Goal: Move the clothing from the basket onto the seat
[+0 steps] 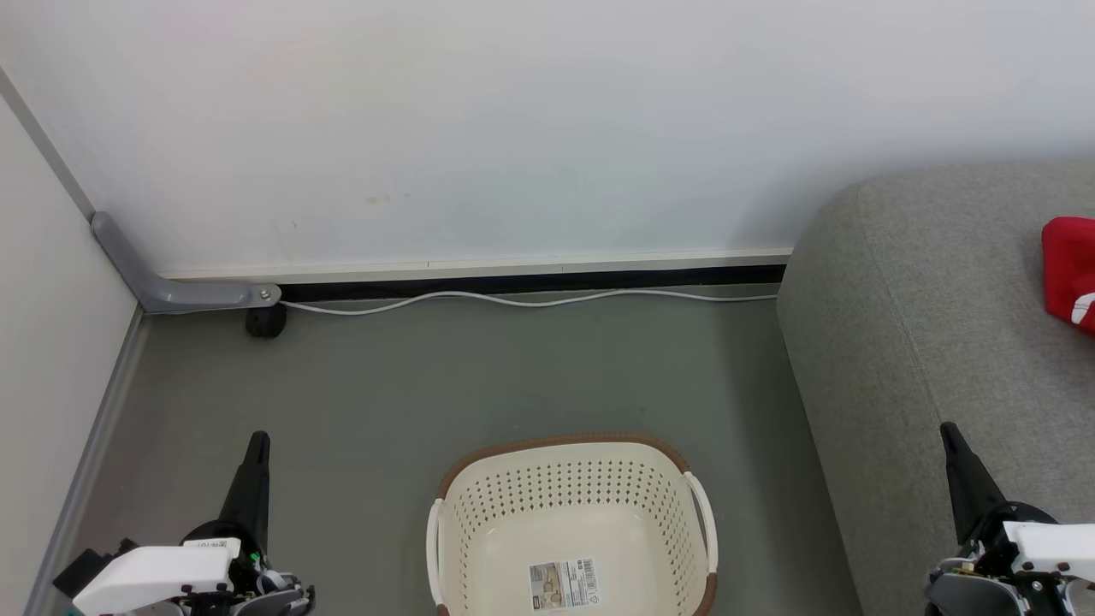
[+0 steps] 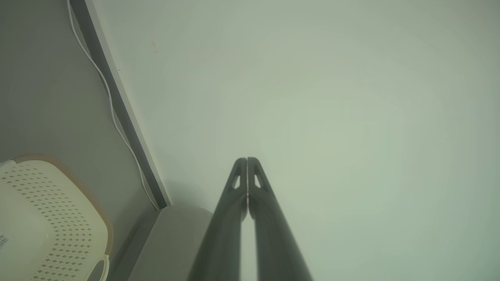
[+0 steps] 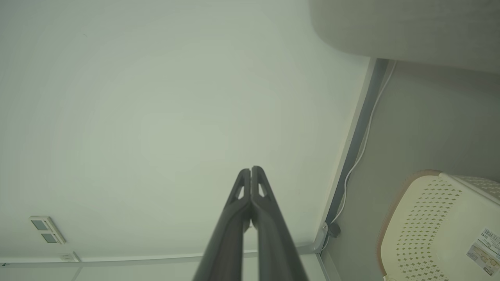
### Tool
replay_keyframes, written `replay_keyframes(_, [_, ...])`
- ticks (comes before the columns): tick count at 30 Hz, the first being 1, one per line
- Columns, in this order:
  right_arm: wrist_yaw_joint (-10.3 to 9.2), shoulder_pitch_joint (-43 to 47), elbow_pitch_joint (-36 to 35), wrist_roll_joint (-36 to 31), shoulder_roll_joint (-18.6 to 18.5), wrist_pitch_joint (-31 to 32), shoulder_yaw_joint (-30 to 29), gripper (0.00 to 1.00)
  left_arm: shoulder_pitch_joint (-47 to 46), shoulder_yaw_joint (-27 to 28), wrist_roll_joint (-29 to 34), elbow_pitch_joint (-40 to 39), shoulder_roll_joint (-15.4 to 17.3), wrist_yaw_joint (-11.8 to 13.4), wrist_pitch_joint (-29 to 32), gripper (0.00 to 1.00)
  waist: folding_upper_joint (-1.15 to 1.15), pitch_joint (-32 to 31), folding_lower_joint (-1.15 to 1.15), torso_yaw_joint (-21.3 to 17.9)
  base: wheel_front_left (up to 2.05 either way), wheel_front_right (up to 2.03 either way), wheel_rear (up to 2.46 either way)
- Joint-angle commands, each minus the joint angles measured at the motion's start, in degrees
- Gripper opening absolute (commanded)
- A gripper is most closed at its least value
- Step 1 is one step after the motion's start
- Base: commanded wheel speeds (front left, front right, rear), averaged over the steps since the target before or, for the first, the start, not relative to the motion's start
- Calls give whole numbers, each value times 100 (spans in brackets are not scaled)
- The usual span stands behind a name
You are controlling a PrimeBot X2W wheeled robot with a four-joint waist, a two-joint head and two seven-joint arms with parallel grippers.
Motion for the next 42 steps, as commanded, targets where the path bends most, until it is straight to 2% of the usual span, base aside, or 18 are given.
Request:
replay_keyframes(1, [10, -208, -179, 65, -60, 43, 94, 0, -333, 186, -21, -167, 100, -43, 42, 0, 0, 0, 0, 0, 0, 0, 0])
replay_keyframes(42, [10, -208, -179, 66, -60, 43, 95, 0, -333, 186, -21, -167, 100, -43, 42, 0, 0, 0, 0, 0, 0, 0, 0])
